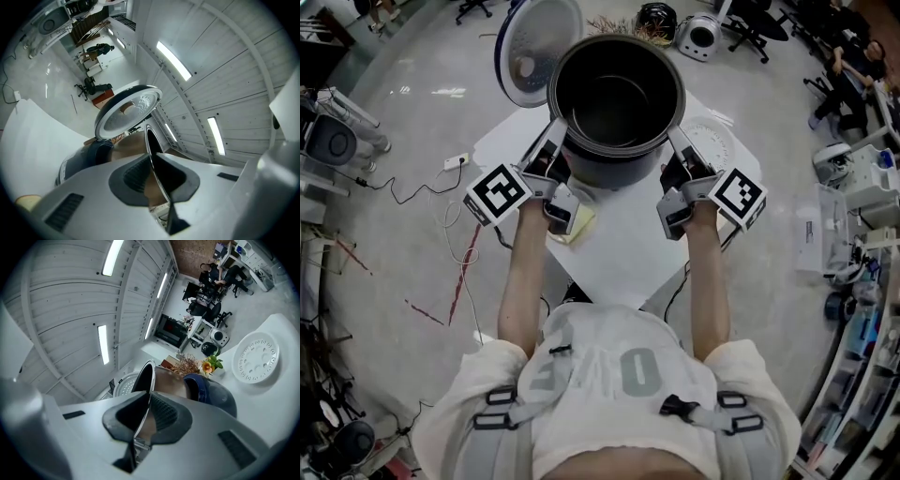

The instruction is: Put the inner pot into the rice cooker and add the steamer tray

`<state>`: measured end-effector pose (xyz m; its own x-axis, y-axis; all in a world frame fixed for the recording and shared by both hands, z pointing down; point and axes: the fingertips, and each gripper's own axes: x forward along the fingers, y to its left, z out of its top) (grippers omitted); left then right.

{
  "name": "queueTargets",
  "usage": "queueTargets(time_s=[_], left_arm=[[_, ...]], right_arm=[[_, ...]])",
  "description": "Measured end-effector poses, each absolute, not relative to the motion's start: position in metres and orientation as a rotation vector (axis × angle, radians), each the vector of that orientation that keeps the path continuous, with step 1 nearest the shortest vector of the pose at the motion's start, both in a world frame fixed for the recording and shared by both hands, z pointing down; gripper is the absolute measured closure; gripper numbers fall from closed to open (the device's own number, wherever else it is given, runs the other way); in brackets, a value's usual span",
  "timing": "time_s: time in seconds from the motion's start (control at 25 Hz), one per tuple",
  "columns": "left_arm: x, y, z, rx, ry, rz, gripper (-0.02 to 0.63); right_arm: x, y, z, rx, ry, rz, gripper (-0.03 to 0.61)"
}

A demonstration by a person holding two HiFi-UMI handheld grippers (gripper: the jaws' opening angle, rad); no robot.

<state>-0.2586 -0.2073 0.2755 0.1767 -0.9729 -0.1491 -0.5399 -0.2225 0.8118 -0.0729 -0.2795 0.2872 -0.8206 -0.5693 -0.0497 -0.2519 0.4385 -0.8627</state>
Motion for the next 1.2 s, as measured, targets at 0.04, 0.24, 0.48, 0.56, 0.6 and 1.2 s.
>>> queueTargets(time_s=[0.04, 0.24, 0.48, 0.56, 0.6, 1.2], left_arm=[[-0.260, -0.210, 0.277, 1.845, -1.428, -0.914, 0.580], [-0.265, -0.219, 0.288, 1.832, -1.446, -0.887, 0.580], [-0.271, -0.230, 0.305, 1.785, -1.464, -0.856, 0.580], [-0.273, -0.232, 0.311, 1.777, -1.472, -0.841, 0.580], [-0.274, -0.233, 0.315, 1.775, -1.479, -0.828, 0.580], [-0.278, -0.249, 0.359, 1.736, -1.561, -0.660, 0.580]], right_arm=[[-0.075, -0.282, 0.289, -0.705, 2.366, -1.336, 0.548], [-0.079, -0.290, 0.302, -0.742, 2.376, -1.356, 0.546], [-0.084, -0.299, 0.314, -0.783, 2.400, -1.364, 0.545], [-0.086, -0.302, 0.319, -0.801, 2.408, -1.371, 0.546], [-0.087, -0.303, 0.322, -0.812, 2.414, -1.372, 0.546], [-0.092, -0.317, 0.367, -0.981, 2.531, -1.384, 0.541]])
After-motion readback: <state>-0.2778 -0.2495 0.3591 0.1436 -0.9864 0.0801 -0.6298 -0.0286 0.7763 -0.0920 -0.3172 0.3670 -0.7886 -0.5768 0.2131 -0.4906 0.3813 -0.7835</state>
